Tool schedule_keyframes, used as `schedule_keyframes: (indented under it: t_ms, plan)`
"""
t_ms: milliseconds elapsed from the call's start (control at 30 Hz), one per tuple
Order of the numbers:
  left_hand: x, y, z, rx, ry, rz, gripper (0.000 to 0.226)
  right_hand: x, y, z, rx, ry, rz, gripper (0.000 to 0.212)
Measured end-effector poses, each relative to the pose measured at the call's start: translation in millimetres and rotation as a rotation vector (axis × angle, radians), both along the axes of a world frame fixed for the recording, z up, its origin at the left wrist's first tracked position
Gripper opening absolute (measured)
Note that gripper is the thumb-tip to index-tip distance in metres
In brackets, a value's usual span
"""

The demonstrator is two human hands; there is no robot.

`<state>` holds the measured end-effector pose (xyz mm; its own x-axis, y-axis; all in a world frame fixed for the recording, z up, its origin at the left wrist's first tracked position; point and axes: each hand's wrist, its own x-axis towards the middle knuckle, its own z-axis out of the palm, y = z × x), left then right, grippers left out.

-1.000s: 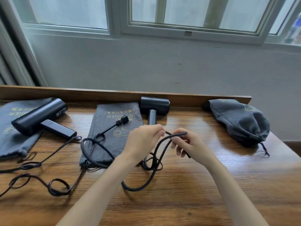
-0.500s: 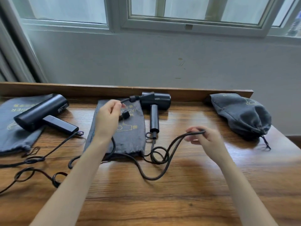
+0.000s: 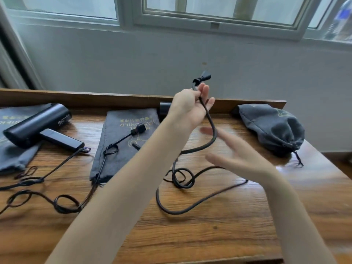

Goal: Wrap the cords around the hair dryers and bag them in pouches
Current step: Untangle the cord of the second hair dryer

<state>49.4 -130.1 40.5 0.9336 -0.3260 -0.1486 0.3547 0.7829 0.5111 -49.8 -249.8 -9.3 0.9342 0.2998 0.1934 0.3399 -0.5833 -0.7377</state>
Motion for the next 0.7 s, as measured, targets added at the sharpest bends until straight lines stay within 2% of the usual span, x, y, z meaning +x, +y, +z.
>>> schedule_keyframes:
  t_ms: [67,133,233,300,367,500,633,700]
  plan:
    - [-1.0,-10.4,-0.9,-0.105,0.052,0.006,0.029,1.8,21.8,-4.4,0.183,0.131,0.098,0.053]
    - [-0.2,-12.0,-5.9,-0.126,0.097,0.031,0.029,2.8,36.7,-8.3,0.419,0.245,0.123,0.031]
    - [5.2,1.5,-18.1,0.115,0.083,-0.025,0.032,6.2,34.7,-11.7,0.778,0.403,0.029,0.021]
    - [7.0,16.0,-31.7,0.356,0.037,-0.164,0.029,9.3,23.8,-10.1,0.828,0.392,-0.081,0.023]
    - [7.3,26.8,-44.7,0.542,-0.014,-0.287,0.024,12.6,13.3,-10.1,0.763,0.368,-0.154,0.026]
    - [9.4,33.5,-69.3,0.761,-0.139,-0.352,0.032,20.8,-1.5,-7.6,0.549,0.322,-0.225,0.026]
    - [5.7,43.0,-87.4,1.411,-0.640,-0.450,0.031,34.8,-21.8,-8.9,0.283,0.070,-0.365,0.027]
    - [1.9,51.0,-92.8,1.570,-0.834,-0.579,0.025,42.8,-31.6,-15.7,0.147,-0.054,-0.451,0.025]
